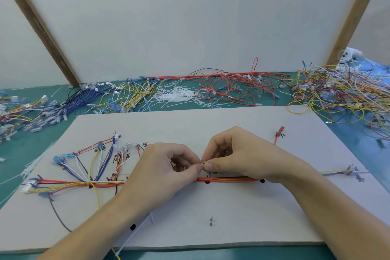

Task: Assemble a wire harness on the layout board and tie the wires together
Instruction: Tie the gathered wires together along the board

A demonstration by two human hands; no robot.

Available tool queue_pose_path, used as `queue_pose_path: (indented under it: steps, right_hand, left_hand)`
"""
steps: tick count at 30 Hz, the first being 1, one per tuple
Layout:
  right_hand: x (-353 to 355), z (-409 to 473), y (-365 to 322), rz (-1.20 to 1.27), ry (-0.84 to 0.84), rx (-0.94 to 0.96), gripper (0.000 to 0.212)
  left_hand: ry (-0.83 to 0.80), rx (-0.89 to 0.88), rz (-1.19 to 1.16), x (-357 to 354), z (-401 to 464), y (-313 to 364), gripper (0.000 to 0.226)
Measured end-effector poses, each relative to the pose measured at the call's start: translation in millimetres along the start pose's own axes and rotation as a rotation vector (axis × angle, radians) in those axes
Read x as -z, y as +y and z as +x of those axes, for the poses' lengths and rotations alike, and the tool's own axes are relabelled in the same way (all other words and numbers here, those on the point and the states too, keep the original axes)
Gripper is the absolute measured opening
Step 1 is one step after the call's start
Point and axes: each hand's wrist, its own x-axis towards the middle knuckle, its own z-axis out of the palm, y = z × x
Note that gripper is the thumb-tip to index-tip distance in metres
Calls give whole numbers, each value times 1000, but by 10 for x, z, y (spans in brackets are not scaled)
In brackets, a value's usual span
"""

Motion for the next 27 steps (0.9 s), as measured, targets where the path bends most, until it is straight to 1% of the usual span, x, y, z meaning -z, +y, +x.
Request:
queue_pose_path:
  steps: [9,18,27]
  right_hand:
    - [-5,-5,-4,9,16,-5,5]
    - [3,-12,-15,17,16,-3,3]
    - [-12,-15,-31,44,27,-8,3]
  left_hand:
    - [2,-1,20,0,3,4,14]
    - [18,16,-5,8,-1,6,15]
    - [-5,23,-6,0,-4,7,15]
